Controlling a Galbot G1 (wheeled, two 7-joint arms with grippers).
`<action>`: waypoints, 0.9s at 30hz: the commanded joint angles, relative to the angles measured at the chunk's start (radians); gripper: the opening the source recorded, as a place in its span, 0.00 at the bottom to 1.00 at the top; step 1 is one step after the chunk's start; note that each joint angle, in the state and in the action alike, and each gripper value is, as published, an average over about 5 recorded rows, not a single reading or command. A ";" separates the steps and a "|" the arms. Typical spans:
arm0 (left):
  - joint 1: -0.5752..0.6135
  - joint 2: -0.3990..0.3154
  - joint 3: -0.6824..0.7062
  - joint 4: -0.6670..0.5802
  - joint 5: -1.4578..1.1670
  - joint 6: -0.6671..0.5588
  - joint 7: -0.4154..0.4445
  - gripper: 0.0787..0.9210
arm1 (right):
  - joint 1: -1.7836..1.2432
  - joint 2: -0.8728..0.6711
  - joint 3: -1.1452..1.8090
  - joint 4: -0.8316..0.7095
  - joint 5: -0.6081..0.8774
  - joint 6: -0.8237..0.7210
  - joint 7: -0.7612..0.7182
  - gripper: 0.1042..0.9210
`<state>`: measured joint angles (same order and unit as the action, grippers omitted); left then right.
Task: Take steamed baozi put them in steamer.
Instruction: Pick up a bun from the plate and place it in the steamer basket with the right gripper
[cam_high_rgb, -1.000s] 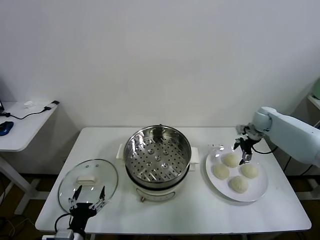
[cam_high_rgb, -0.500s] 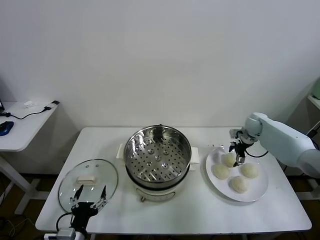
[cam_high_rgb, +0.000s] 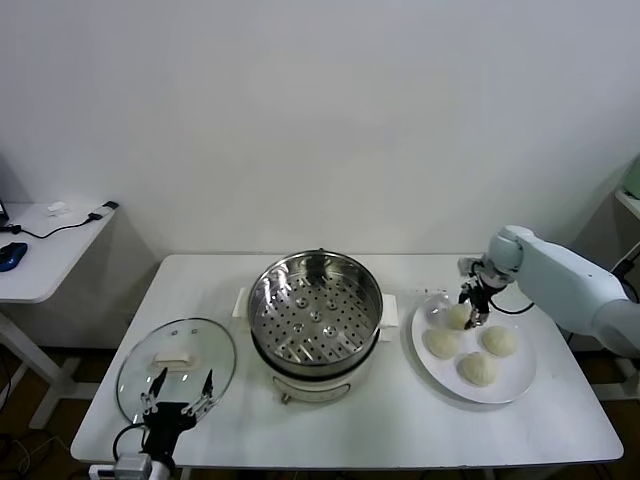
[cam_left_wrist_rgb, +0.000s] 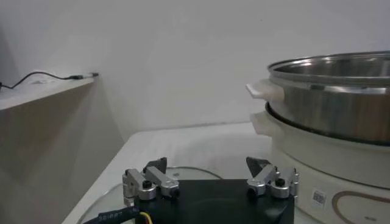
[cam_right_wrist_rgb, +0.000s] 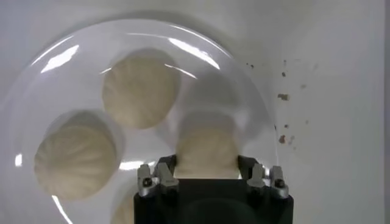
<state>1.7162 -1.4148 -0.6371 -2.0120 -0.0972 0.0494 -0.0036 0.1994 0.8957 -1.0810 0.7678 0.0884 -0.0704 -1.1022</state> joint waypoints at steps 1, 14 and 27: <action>-0.002 0.001 0.001 -0.002 0.003 0.002 0.000 0.88 | 0.226 -0.057 -0.112 0.179 0.069 0.013 -0.031 0.69; -0.015 0.008 0.027 -0.013 0.018 0.016 -0.001 0.88 | 0.754 0.197 -0.309 0.611 0.326 0.204 -0.101 0.69; -0.016 0.006 0.018 -0.019 0.014 0.023 -0.004 0.88 | 0.506 0.430 -0.333 0.542 -0.120 0.593 -0.011 0.70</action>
<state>1.7000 -1.4087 -0.6214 -2.0303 -0.0833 0.0702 -0.0078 0.7594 1.1914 -1.3824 1.3218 0.1865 0.2915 -1.1393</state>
